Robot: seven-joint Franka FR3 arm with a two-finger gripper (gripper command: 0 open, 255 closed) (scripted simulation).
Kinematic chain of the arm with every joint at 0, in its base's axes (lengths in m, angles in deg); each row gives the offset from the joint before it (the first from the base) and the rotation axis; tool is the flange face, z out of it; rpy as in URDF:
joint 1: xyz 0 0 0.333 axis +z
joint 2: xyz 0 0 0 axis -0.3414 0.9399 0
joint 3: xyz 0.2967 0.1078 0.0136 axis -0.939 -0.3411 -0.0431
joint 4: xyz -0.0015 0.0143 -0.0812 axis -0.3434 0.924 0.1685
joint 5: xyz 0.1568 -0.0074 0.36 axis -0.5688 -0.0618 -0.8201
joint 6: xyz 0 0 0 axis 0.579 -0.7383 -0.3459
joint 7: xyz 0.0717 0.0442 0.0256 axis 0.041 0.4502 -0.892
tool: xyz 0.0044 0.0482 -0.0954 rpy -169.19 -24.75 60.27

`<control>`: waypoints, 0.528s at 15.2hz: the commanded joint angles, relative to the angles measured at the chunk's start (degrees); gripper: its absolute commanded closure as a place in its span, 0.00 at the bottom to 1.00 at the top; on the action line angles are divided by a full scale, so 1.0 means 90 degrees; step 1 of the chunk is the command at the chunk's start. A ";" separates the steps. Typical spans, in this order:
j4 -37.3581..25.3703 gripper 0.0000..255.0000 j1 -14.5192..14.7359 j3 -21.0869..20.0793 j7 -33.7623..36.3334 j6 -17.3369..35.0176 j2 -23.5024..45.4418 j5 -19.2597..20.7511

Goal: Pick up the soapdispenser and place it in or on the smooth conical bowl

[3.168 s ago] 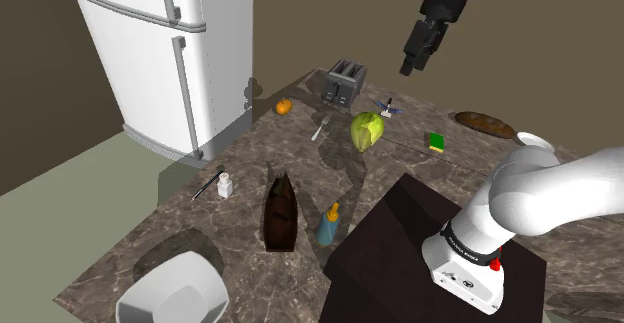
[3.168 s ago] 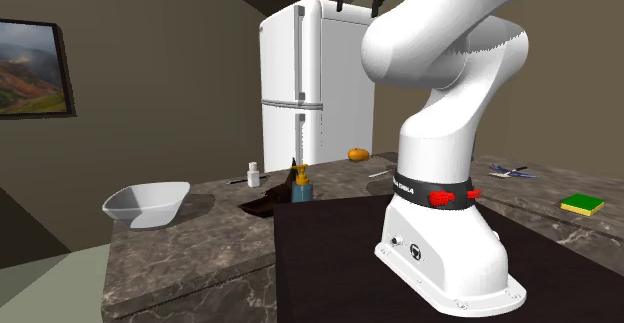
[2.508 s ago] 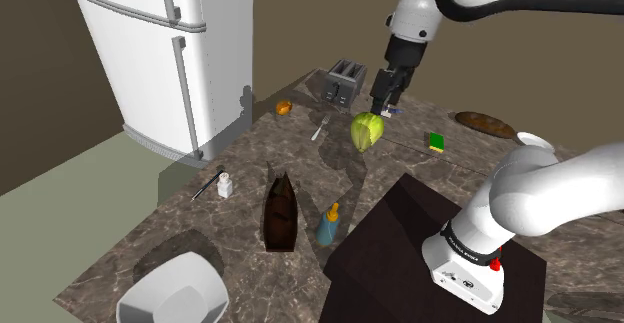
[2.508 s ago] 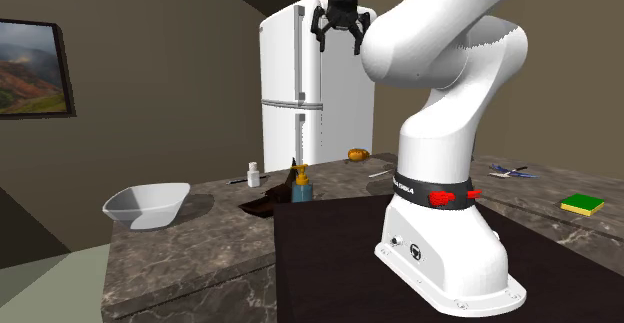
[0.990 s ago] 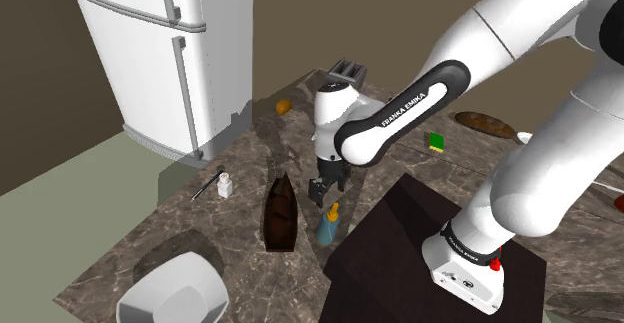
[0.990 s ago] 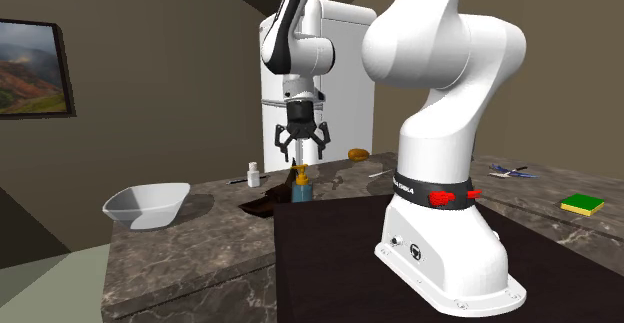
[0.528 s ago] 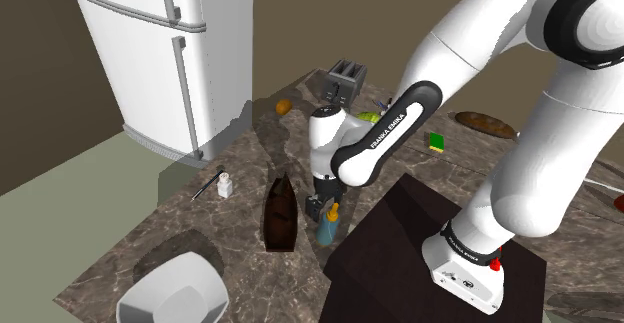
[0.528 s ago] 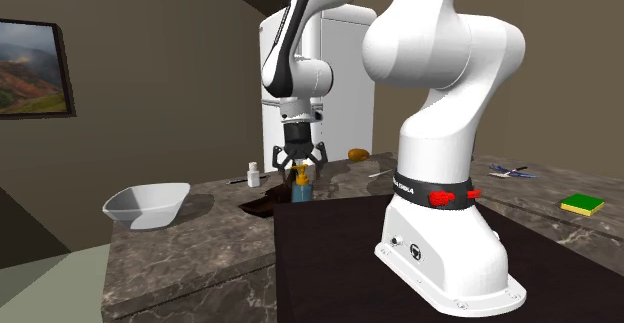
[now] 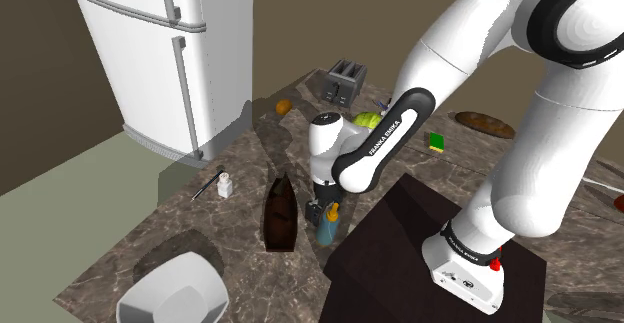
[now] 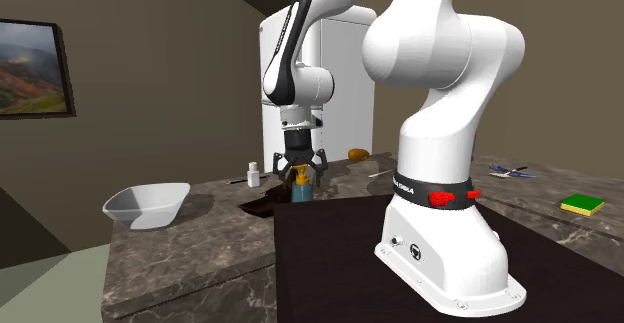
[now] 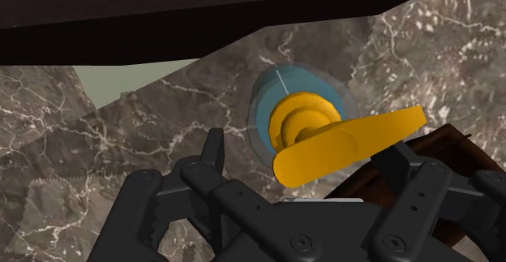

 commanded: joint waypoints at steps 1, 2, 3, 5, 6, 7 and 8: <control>-0.0002 0.00 0.0001 0.0001 0.0001 0.0002 0.0004 0.0002; -0.0001 0.00 0.0000 0.0001 0.0001 0.0001 0.0002 0.0001; -0.0001 1.00 0.0000 0.0001 0.0001 0.0001 0.0002 0.0001; -0.0001 1.00 0.0000 0.0000 0.0000 0.0001 0.0001 0.0001; 0.0000 1.00 0.0000 0.0000 0.0000 0.0001 0.0001 0.0001; 0.0000 1.00 0.0000 0.0001 0.0000 0.0001 0.0001 0.0001; 0.0000 1.00 0.0000 0.0000 0.0000 0.0001 0.0001 0.0001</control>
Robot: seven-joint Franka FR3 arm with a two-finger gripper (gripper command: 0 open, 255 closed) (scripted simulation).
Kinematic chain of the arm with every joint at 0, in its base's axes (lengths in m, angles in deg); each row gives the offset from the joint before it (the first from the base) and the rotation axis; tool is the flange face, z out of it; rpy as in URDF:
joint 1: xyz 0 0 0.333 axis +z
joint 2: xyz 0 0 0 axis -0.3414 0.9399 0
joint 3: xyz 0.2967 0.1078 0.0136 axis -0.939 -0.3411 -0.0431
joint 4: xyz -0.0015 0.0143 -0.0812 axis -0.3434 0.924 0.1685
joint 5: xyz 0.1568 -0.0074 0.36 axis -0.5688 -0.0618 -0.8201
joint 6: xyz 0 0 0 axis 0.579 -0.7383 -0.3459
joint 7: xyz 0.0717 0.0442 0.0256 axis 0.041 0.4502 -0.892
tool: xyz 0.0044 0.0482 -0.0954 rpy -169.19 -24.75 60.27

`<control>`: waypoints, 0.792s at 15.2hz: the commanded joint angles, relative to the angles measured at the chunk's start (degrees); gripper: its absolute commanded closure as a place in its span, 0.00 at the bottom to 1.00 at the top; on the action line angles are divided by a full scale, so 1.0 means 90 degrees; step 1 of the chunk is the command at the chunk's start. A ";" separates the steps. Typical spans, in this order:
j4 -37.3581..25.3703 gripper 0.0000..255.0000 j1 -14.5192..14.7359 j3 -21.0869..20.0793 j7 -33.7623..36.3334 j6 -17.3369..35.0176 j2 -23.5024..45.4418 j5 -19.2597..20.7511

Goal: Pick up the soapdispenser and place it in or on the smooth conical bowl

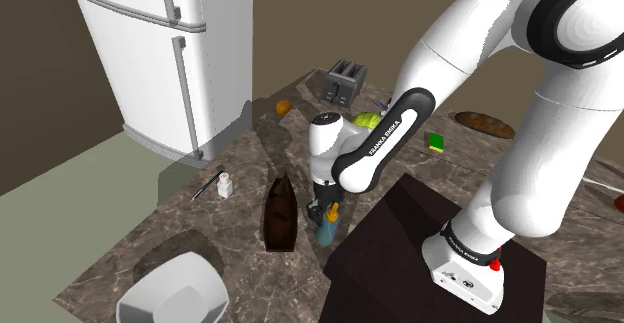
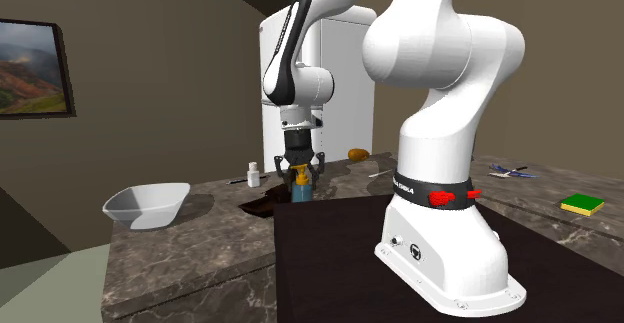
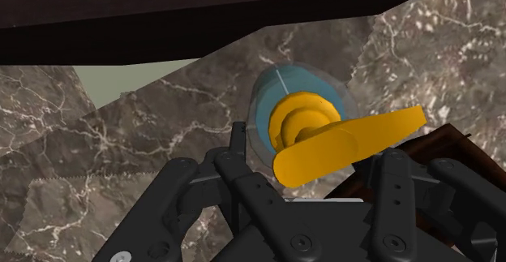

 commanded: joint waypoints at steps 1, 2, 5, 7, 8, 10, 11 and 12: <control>0.0001 1.00 0.0000 0.0000 0.0000 0.0000 0.0001 0.0000; 0.0000 1.00 0.0000 0.0001 0.0000 -0.0001 0.0001 0.0000; 0.0015 1.00 -0.0019 -0.0034 -0.0040 -0.0088 -0.0107 -0.0063; 0.0038 1.00 -0.0054 -0.0096 -0.0121 -0.0274 -0.0326 -0.0189; 0.0047 1.00 -0.0067 -0.0122 -0.0162 -0.0368 -0.0434 -0.0251; 0.0061 1.00 -0.0088 -0.0167 -0.0240 -0.0559 -0.0650 -0.0372; 0.0065 1.00 -0.0095 -0.0185 -0.0277 -0.0656 -0.0757 -0.0430; 0.0067 1.00 -0.0101 -0.0201 -0.0314 -0.0754 -0.0862 -0.0486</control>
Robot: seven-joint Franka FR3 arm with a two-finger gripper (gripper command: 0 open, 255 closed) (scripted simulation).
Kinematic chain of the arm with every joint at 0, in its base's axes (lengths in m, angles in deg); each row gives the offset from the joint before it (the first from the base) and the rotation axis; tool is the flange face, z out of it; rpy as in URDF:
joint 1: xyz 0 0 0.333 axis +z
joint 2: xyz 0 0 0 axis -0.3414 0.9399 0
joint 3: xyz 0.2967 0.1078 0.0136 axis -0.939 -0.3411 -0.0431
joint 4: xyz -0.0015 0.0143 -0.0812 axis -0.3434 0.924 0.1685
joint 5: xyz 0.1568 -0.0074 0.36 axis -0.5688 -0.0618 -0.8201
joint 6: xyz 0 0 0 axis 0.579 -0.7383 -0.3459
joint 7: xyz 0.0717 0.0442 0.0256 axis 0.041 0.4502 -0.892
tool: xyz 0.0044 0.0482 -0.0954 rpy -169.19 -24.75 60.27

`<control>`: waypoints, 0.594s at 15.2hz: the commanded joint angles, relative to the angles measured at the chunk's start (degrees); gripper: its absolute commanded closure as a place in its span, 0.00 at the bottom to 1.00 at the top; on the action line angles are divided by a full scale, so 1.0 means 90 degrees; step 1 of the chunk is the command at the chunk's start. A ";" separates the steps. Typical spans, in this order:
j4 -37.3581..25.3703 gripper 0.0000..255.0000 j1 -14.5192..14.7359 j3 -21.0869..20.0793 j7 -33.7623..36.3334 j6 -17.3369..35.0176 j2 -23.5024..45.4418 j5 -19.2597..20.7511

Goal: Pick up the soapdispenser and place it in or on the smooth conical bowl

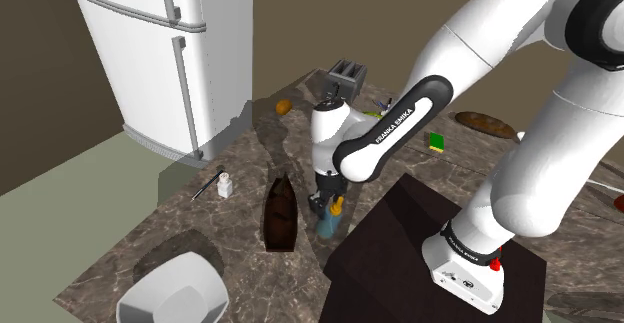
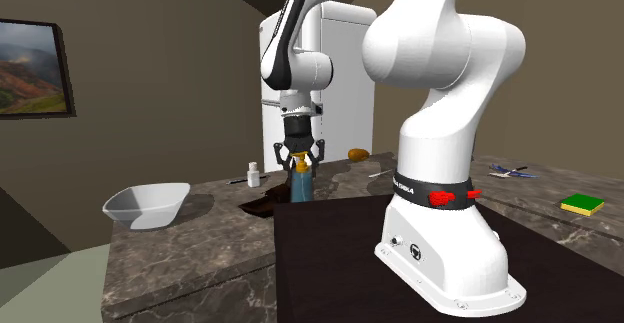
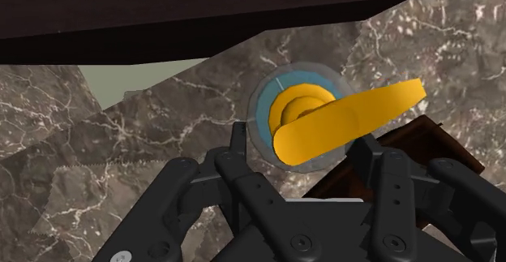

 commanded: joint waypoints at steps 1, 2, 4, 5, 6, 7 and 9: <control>0.0019 1.00 -0.0012 -0.0034 -0.0077 -0.0197 -0.0224 -0.0119; 0.0018 1.00 -0.0015 -0.0045 -0.0110 -0.0296 -0.0327 -0.0171; 0.0010 1.00 -0.0016 -0.0060 -0.0173 -0.0497 -0.0531 -0.0267; 0.0004 1.00 -0.0015 -0.0065 -0.0202 -0.0599 -0.0631 -0.0311; -0.0004 1.00 -0.0014 -0.0068 -0.0230 -0.0701 -0.0729 -0.0353; -0.0014 1.00 -0.0011 -0.0070 -0.0256 -0.0803 -0.0826 -0.0392; -0.0038 1.00 -0.0005 -0.0068 -0.0304 -0.1009 -0.1015 -0.0464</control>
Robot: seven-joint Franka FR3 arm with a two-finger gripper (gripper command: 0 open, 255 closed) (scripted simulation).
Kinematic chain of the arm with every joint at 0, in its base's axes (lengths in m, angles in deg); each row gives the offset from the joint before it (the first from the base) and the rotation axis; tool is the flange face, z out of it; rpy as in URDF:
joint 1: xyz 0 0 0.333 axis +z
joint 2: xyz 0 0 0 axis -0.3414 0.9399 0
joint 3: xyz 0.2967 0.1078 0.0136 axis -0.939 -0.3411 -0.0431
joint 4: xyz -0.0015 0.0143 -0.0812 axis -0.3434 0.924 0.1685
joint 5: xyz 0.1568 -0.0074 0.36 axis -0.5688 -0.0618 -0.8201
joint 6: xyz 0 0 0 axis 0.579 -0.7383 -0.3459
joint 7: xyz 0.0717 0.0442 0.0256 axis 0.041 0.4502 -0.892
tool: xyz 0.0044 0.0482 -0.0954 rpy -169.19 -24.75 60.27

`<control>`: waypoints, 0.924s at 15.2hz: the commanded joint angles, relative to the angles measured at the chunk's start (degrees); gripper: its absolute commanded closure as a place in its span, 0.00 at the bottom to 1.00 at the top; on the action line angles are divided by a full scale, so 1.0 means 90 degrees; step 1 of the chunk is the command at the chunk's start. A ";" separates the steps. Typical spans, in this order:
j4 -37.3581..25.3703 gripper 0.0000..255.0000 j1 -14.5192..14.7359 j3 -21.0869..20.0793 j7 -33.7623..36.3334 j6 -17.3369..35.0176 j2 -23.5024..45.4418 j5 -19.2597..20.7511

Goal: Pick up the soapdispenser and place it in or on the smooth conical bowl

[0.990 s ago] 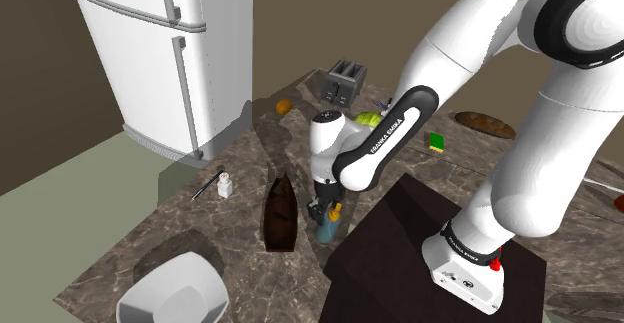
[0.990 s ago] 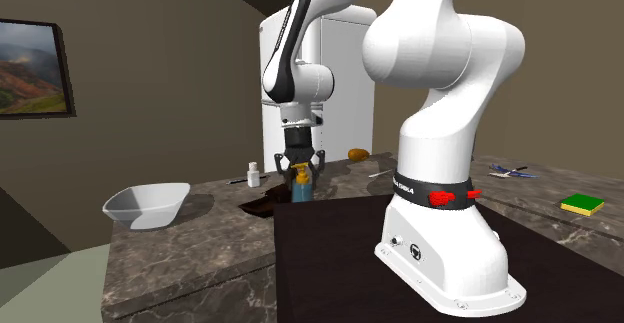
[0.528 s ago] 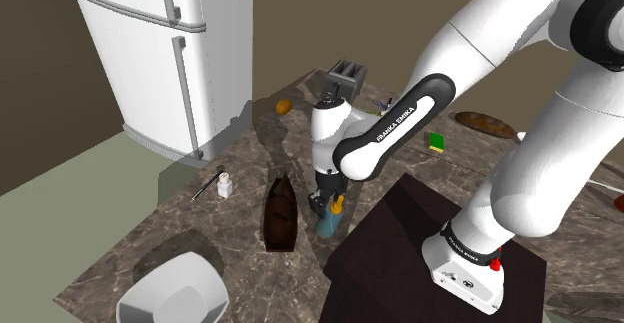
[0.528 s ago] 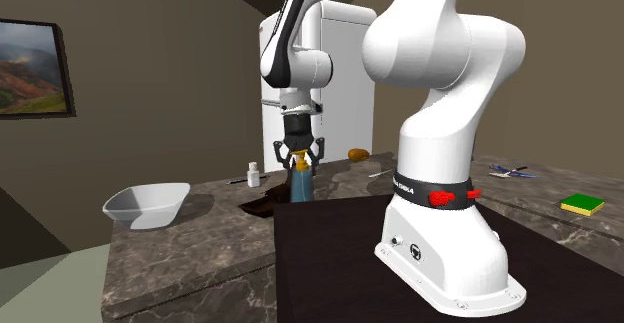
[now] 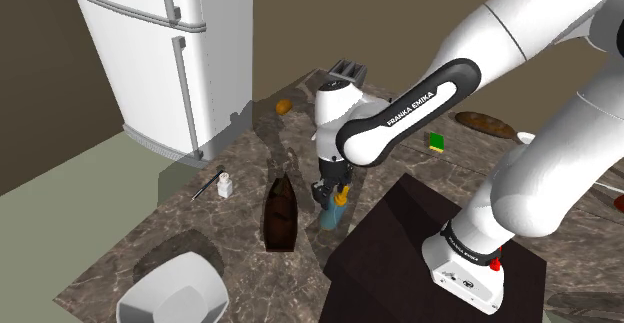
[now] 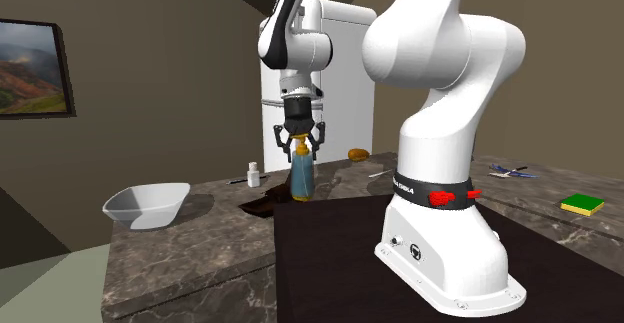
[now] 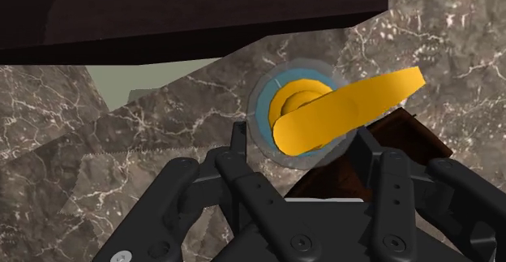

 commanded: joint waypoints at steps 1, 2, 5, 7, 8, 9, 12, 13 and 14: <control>-0.0026 1.00 0.0011 -0.0003 -0.0033 -0.0188 -0.0165 -0.0065; -0.0042 1.00 0.0015 0.0001 -0.0053 -0.0292 -0.0256 -0.0095; -0.0100 1.00 0.0027 0.0017 -0.0108 -0.0601 -0.0516 -0.0174; -0.0147 1.00 0.0035 0.0031 -0.0138 -0.0808 -0.0681 -0.0217; -0.0173 1.00 0.0039 0.0039 -0.0152 -0.0911 -0.0761 -0.0236; -0.0200 1.00 0.0043 0.0048 -0.0165 -0.1013 -0.0838 -0.0253; -0.0290 1.00 0.0054 0.0077 -0.0197 -0.1320 -0.1060 -0.0297; -0.0312 1.00 0.0056 0.0084 -0.0204 -0.1388 -0.1108 -0.0305; -0.0484 1.00 0.0109 -0.0009 -0.0043 -0.1399 -0.0954 -0.0304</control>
